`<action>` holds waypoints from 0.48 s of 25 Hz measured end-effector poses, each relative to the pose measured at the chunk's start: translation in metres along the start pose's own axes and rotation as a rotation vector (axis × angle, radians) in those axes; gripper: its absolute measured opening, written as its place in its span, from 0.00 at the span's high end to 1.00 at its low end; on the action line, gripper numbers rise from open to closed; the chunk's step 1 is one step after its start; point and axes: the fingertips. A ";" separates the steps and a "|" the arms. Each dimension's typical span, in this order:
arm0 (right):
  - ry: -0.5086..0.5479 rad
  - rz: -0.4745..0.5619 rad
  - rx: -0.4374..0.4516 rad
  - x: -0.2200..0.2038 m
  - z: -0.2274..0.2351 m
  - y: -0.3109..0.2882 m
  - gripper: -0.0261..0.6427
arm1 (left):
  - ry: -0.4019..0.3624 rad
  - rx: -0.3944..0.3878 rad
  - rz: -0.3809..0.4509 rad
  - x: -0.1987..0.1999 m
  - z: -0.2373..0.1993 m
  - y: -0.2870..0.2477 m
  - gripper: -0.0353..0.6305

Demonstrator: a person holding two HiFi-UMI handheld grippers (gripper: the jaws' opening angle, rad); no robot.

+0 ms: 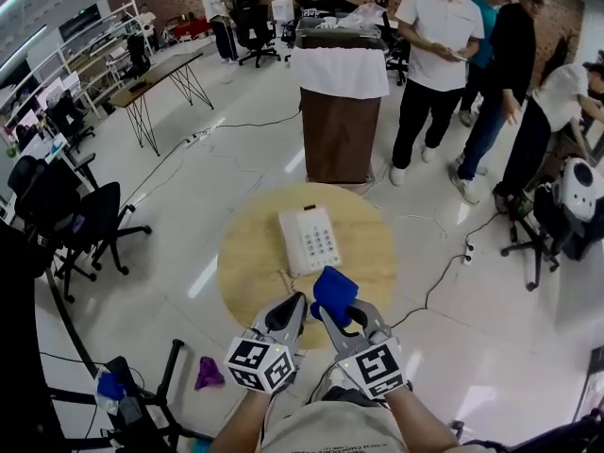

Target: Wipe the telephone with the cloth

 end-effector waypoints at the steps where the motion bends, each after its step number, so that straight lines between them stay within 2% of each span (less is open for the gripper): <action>1: -0.001 -0.001 0.004 -0.001 0.005 -0.003 0.87 | 0.005 0.002 -0.004 -0.002 -0.003 -0.005 0.94; 5: -0.007 -0.013 0.019 -0.003 0.022 -0.012 0.86 | 0.046 0.004 -0.018 -0.013 -0.019 -0.026 0.94; 12: -0.020 -0.034 0.042 -0.004 0.042 -0.027 0.87 | 0.172 -0.027 -0.062 -0.045 -0.060 -0.060 0.85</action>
Point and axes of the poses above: the fingertips, and each gripper's own axes: y backward along the fingers, z to its right, x out of its top, and after that the axes turned 15 degrees about -y, right-handed
